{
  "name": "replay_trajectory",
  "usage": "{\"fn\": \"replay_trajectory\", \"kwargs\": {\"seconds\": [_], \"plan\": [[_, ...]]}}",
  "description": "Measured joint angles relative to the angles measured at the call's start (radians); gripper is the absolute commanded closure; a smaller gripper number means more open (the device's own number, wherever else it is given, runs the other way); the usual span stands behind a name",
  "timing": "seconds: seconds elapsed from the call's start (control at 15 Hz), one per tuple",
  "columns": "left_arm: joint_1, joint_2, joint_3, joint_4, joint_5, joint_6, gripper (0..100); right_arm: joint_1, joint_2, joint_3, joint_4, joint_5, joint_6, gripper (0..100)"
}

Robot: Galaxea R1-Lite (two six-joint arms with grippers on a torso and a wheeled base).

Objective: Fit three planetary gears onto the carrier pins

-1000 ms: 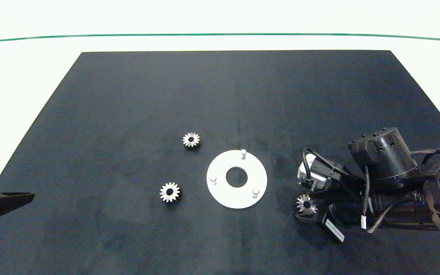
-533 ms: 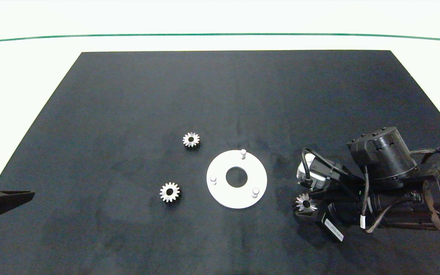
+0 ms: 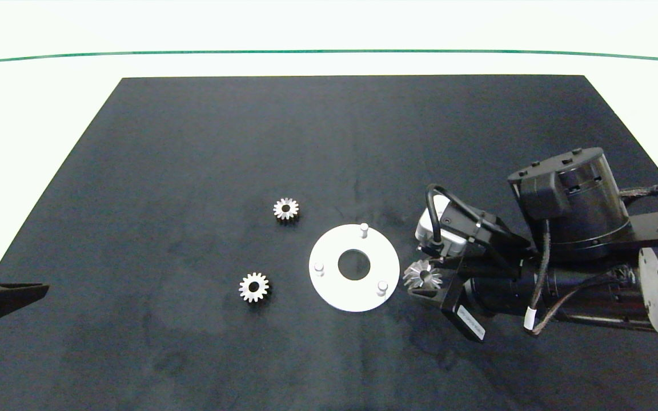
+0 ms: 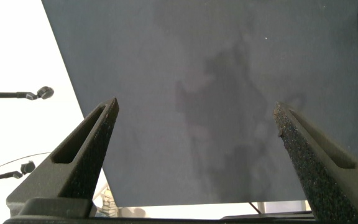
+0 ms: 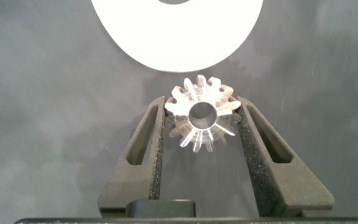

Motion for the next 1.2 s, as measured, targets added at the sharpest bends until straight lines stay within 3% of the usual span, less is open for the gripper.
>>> {"fn": "replay_trajectory", "kwargs": {"seconds": [0.53, 1.2], "plan": [[0.005, -0.027, -0.023, 0.003, 0.0, -0.012, 0, 0.097, 0.094, -0.12, 0.022, -0.031, 0.029, 63], [0.005, -0.03, -0.023, 0.003, 0.0, -0.013, 0, 0.086, 0.149, -0.129, 0.017, -0.034, 0.031, 63]]}}
